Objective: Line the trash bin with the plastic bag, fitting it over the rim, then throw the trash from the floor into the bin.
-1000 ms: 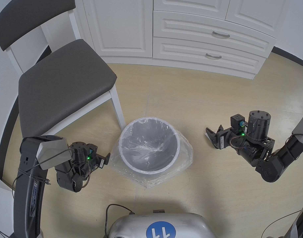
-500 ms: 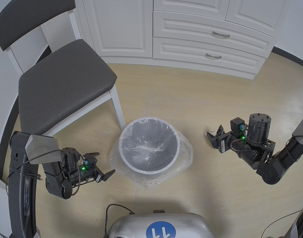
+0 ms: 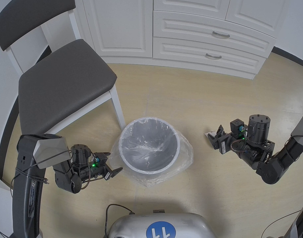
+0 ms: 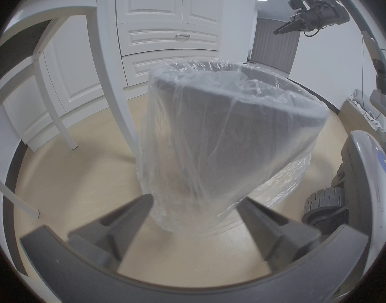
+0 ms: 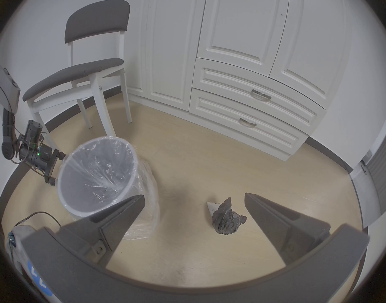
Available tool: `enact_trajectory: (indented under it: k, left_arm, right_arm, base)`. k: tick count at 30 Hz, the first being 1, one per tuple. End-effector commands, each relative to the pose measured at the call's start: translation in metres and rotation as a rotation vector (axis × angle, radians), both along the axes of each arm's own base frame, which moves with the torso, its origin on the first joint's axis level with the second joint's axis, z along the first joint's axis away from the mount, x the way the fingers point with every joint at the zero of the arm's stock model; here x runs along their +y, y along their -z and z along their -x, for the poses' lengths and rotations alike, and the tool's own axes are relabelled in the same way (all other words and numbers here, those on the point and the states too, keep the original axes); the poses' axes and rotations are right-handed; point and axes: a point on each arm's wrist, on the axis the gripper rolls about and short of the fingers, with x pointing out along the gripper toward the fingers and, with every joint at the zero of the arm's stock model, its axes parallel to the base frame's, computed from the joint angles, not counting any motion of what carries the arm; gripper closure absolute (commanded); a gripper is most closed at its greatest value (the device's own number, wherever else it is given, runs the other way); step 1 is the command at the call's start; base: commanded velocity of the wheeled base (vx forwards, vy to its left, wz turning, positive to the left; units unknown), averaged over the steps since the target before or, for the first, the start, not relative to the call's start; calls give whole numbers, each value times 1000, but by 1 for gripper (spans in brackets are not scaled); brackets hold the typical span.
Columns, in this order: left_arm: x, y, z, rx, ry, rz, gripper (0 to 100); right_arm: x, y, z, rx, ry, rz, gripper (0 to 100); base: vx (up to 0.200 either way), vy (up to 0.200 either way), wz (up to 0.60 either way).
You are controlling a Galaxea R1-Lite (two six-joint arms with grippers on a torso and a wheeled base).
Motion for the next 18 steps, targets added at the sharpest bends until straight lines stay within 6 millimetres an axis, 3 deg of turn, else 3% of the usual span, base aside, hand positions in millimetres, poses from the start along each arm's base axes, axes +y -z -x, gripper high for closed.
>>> enact_trajectory:
  k: [1, 10, 18]
  left_arm:
    - [-4, 3, -10, -2, 7, 1, 100]
    - [-8, 2, -27, -36, 8, 8, 100]
    - [-12, -4, -55, -3, 10, 9, 100]
  right_arm:
    - [-1, 3, -1, 9, 4, 6, 0]
    - [-2, 4, -1, 11, 6, 8, 0]
    - [-2, 4, -1, 12, 5, 10, 0]
  base:
    - [0, 0, 0]
    - [0, 0, 0]
    - [0, 0, 0]
